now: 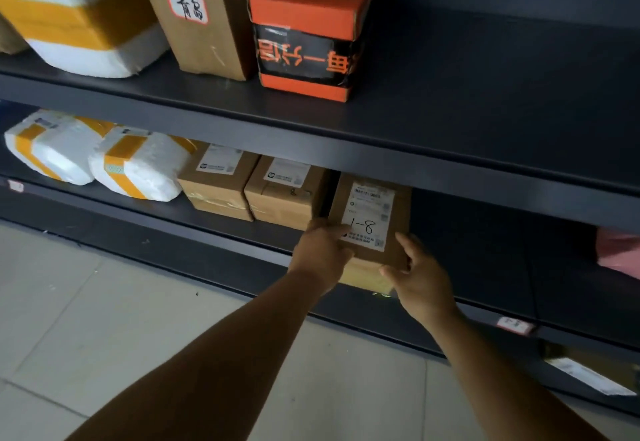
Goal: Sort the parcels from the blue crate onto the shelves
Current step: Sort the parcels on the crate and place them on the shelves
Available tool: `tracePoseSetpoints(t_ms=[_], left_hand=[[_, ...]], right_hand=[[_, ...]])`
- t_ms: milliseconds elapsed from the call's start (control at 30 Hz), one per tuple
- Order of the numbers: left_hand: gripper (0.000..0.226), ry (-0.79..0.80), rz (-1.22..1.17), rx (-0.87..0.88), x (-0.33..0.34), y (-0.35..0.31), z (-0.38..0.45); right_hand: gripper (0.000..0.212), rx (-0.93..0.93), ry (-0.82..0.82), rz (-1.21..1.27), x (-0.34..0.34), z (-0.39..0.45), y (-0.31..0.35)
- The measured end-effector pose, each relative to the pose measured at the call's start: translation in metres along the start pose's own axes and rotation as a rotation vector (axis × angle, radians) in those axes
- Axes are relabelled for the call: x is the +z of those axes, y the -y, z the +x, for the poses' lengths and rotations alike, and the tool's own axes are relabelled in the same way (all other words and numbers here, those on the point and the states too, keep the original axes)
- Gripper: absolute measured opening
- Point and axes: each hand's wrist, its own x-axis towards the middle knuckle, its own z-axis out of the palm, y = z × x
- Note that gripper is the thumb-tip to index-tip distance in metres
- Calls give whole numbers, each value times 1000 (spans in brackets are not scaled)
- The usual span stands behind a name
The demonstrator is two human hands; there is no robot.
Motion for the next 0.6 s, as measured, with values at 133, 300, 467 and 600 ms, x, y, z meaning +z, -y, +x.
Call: tracePoseSetpoints(t_ms=[133, 300, 467, 600], left_hand=[[35, -36, 355, 137, 2, 0, 28], [66, -36, 793, 213, -3, -11, 54], [74, 0, 834, 210, -3, -12, 51], [81, 7, 830, 249, -5, -9, 28]], right_hand=[[57, -53, -66, -43, 4, 29, 7], [57, -21, -92, -144, 1, 65, 17], [64, -16, -40, -148, 2, 64, 13], [78, -34, -2, -270, 1, 33, 15]])
